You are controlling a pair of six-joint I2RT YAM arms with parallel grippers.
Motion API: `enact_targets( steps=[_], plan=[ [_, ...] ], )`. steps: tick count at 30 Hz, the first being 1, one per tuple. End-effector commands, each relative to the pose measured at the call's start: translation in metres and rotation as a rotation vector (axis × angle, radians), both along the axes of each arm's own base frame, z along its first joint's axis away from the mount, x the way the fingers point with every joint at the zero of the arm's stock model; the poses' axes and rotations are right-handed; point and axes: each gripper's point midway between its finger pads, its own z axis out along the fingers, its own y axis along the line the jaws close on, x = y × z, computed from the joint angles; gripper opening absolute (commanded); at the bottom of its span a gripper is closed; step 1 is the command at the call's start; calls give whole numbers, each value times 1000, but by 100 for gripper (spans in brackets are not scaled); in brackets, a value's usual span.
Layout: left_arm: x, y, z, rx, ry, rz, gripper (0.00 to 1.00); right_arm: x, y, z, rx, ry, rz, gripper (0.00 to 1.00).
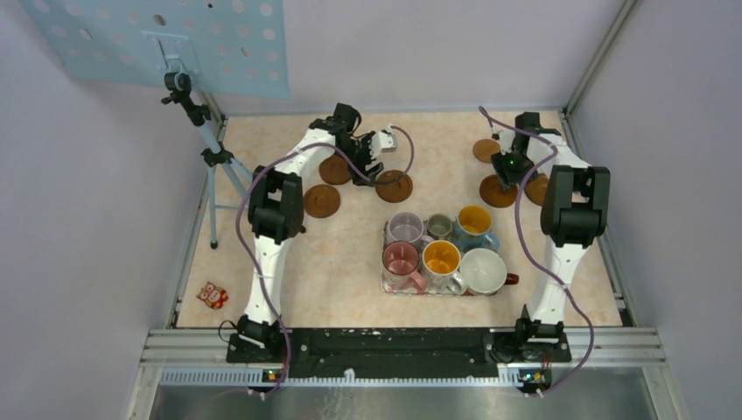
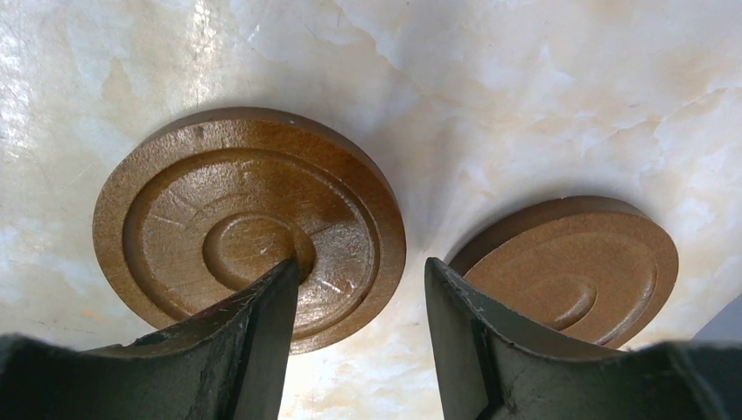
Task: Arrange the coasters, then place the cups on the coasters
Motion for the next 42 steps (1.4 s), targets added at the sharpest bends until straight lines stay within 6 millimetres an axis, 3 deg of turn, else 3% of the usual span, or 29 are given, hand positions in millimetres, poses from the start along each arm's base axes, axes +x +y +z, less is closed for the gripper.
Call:
enact_targets(
  steps=[1, 10, 15, 22, 27, 33, 42],
  plan=[
    [-8, -15, -13, -19, -9, -165, 81, -5, -3, 7, 22, 35, -2, 55],
    [-1, -31, -40, 6, -43, -202, 72, -2, 0, 8, 42, 42, -11, 55],
    [-8, -68, -42, -31, -83, -265, 63, 0, 2, 8, 54, 46, -16, 55],
    [-20, -122, -39, -89, -130, -353, 58, 5, 3, 7, 62, 40, -36, 55],
    [-30, -147, -43, -103, -153, -391, 57, 11, 3, 5, 66, 36, -74, 55],
    [-38, -158, -45, -117, -145, -407, 57, 14, 4, -2, 77, 37, -115, 54],
    [-42, -156, -36, -113, -149, -402, 59, 29, 6, -4, 97, 10, -152, 53]
  ],
)
